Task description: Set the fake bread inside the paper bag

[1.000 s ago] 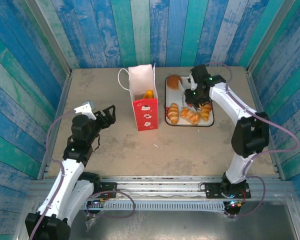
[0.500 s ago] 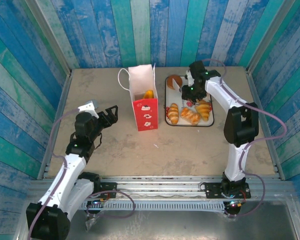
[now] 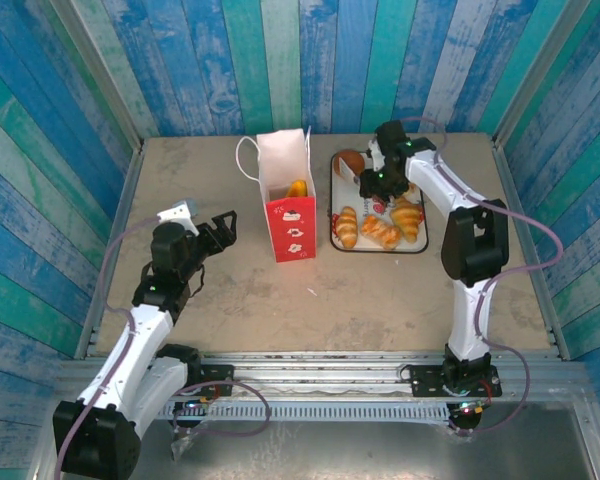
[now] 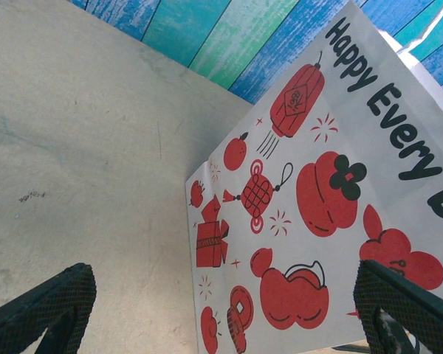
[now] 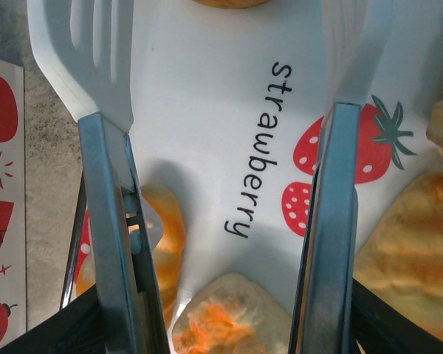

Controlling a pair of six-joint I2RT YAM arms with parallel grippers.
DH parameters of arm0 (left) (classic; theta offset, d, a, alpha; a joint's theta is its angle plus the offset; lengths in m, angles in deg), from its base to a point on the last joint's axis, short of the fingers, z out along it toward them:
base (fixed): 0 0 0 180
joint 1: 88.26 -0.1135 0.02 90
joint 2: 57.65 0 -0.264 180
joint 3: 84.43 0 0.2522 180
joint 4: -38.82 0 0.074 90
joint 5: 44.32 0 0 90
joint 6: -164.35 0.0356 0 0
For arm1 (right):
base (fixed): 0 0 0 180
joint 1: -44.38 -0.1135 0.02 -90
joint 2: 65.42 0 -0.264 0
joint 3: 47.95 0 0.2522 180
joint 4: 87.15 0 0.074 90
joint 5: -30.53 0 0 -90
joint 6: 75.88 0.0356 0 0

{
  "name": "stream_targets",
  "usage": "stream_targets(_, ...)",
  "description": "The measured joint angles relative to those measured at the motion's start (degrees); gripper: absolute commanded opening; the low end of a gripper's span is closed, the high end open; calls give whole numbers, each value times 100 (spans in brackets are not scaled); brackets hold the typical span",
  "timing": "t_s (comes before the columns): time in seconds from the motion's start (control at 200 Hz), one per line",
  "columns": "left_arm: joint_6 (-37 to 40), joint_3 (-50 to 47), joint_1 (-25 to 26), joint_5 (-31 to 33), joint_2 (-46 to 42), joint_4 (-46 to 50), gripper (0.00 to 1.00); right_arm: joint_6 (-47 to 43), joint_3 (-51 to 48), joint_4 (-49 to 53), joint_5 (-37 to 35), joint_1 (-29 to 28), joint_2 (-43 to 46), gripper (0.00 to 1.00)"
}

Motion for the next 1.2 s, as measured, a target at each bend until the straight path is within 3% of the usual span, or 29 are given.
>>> stream_targets(0.902,133,157,0,55,42,22,94,-118,914,157,-96,0,-905,64)
stream_targets(1.197,181,323,0,59,50,129,94,-127,946,238,-111,0,-981,43)
